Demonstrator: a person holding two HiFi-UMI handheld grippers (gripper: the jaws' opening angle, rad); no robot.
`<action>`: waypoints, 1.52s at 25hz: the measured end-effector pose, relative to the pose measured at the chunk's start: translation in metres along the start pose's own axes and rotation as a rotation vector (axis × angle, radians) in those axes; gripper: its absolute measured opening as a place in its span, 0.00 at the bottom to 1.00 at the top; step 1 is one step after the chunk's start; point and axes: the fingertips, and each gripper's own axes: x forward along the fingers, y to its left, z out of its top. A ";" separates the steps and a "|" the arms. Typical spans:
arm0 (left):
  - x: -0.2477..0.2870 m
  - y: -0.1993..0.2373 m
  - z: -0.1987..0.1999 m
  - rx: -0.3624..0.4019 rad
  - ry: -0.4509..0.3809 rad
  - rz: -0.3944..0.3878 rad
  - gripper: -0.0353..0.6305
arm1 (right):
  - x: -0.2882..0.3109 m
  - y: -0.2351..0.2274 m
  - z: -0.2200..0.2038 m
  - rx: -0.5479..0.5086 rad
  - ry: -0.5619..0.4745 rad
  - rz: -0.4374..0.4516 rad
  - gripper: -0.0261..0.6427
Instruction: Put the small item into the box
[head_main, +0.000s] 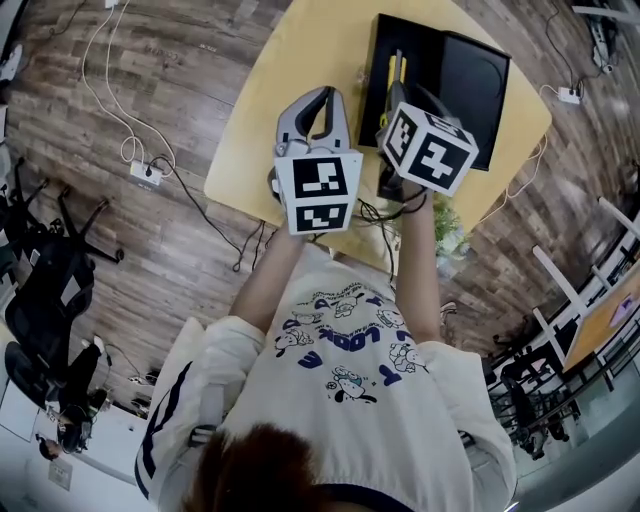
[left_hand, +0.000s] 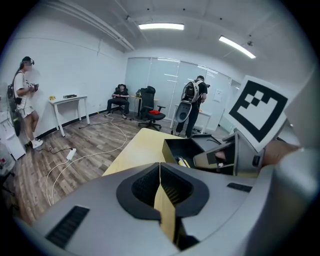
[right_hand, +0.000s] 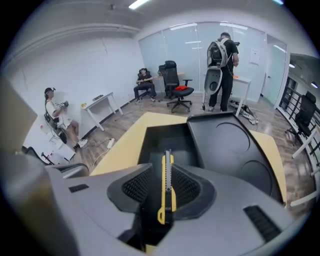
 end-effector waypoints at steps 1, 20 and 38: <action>-0.004 -0.001 0.005 0.002 -0.013 -0.001 0.08 | -0.008 0.003 0.004 0.000 -0.034 0.015 0.23; -0.108 -0.019 0.077 0.065 -0.272 -0.023 0.08 | -0.163 0.057 0.035 -0.088 -0.531 0.121 0.11; -0.169 -0.034 0.099 0.117 -0.426 0.000 0.08 | -0.228 0.075 0.034 -0.131 -0.724 0.152 0.10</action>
